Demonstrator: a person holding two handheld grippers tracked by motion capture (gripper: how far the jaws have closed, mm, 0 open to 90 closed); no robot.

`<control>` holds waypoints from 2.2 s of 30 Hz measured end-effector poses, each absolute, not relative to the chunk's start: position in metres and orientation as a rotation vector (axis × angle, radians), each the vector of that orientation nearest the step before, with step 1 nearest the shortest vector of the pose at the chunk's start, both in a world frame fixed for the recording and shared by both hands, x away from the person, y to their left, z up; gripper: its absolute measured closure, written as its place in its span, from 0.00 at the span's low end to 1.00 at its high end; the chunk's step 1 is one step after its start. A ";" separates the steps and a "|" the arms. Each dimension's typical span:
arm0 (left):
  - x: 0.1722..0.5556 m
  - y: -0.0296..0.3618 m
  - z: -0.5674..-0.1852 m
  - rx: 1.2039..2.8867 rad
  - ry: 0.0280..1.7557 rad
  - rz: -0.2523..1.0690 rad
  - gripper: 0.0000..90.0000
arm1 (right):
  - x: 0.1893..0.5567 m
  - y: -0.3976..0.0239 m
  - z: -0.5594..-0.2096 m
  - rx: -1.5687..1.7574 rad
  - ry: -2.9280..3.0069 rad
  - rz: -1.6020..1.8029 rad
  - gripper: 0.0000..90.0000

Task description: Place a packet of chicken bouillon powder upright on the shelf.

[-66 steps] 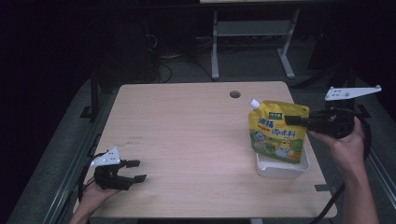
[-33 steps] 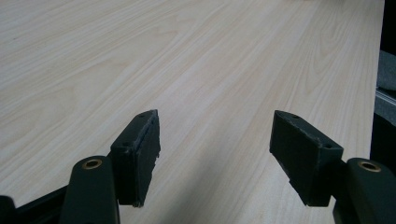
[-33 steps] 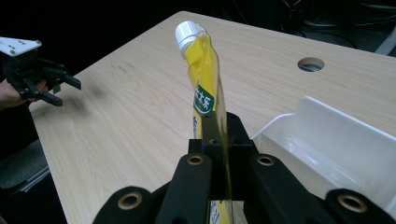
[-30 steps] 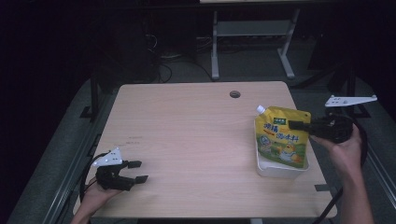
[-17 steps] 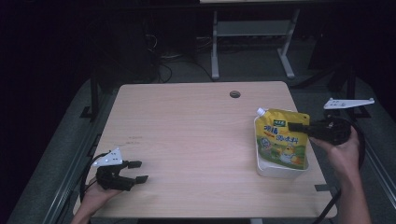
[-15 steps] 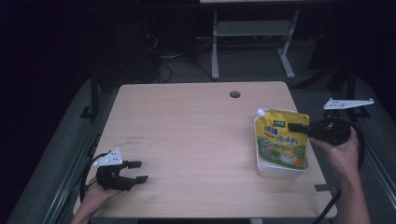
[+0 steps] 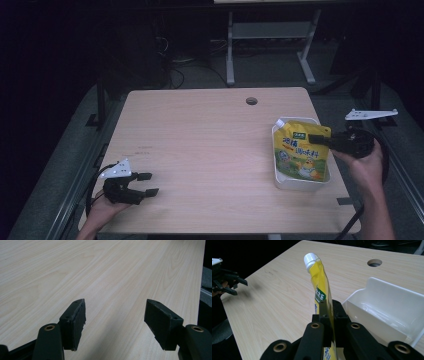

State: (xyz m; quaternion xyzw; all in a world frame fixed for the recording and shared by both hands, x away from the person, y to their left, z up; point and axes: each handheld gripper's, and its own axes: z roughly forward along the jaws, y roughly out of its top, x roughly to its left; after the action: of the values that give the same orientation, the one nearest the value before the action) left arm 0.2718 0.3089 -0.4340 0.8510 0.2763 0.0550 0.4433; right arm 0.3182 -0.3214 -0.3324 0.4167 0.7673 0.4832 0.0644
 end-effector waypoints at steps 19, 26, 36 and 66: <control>0.272 0.307 -0.434 2.118 0.678 0.130 0.37 | 0.312 -0.331 -0.322 1.271 2.275 1.454 0.84; 0.273 0.306 -0.435 2.119 0.677 0.129 0.37 | 0.310 -0.332 -0.314 1.257 2.238 1.464 0.81; 0.272 0.306 -0.434 2.121 0.676 0.127 0.37 | 0.306 -0.335 -0.307 1.258 2.226 1.436 0.95; 0.273 0.305 -0.434 2.122 0.677 0.127 0.35 | 0.310 -0.299 -0.282 1.147 2.265 1.436 0.75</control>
State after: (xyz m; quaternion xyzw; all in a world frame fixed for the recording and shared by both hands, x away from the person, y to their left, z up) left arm 0.2726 0.3052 -0.4342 0.8542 0.2725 0.0511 0.4399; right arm 0.3102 -0.2987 -0.2820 0.3907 0.7716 0.4892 0.1124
